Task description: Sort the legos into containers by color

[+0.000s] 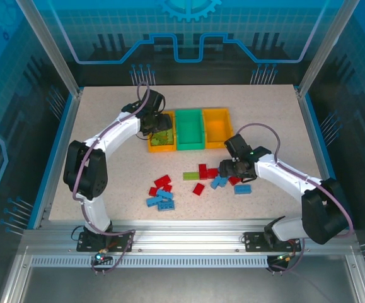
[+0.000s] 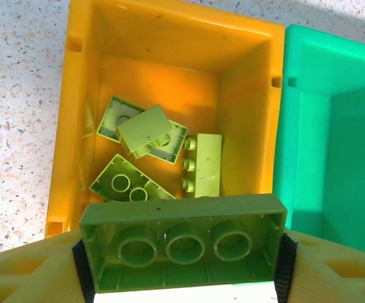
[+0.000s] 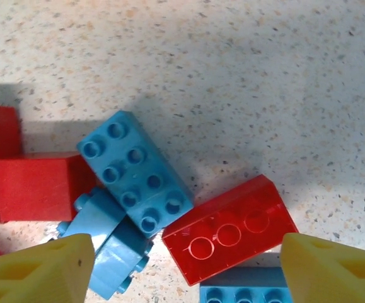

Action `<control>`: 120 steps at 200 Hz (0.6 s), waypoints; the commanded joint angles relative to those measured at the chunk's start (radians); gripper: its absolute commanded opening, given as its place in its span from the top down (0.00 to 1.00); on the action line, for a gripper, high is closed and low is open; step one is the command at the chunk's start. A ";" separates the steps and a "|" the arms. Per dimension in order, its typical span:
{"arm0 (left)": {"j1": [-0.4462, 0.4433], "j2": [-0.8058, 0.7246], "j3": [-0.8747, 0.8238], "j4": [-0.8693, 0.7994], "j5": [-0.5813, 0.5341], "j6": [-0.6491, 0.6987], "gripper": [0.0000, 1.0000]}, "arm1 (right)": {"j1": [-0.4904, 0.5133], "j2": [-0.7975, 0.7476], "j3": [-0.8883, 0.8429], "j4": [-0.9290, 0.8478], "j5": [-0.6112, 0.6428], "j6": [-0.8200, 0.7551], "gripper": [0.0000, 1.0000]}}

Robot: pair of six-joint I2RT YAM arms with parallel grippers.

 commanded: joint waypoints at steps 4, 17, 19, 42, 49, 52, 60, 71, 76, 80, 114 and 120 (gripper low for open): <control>0.006 0.025 0.048 0.008 0.023 0.023 0.27 | -0.044 -0.008 -0.040 0.012 -0.030 -0.070 0.24; 0.009 0.034 0.056 0.001 0.033 0.022 0.23 | -0.048 0.000 -0.030 -0.004 -0.053 -0.140 0.18; 0.009 0.033 0.057 0.002 0.036 0.021 0.23 | -0.048 0.002 -0.029 -0.007 -0.054 -0.149 0.17; 0.009 0.021 0.046 0.006 0.054 0.020 0.18 | -0.060 0.003 -0.006 -0.047 -0.093 -0.235 0.08; 0.009 0.013 0.039 0.012 0.060 0.020 0.17 | -0.059 -0.001 0.002 -0.061 -0.085 -0.258 0.07; 0.009 0.009 0.034 0.014 0.062 0.020 0.17 | -0.060 -0.004 0.007 -0.065 -0.084 -0.269 0.07; 0.009 -0.002 0.025 0.017 0.070 0.020 0.16 | -0.060 -0.006 0.019 -0.080 -0.089 -0.308 0.06; 0.009 -0.017 0.010 0.021 0.072 0.021 0.15 | -0.059 -0.012 0.032 -0.104 -0.087 -0.365 0.05; 0.009 -0.024 0.003 0.023 0.075 0.022 0.14 | -0.060 -0.014 0.034 -0.105 -0.085 -0.377 0.05; 0.009 -0.031 -0.004 0.025 0.076 0.022 0.13 | -0.061 -0.016 0.034 -0.098 -0.097 -0.397 0.05; 0.009 -0.096 -0.078 0.058 0.090 0.016 0.01 | -0.042 0.030 0.102 -0.116 -0.070 -0.544 0.05; 0.009 -0.110 -0.089 0.063 0.092 0.016 0.01 | -0.041 0.047 0.114 -0.127 -0.057 -0.568 0.05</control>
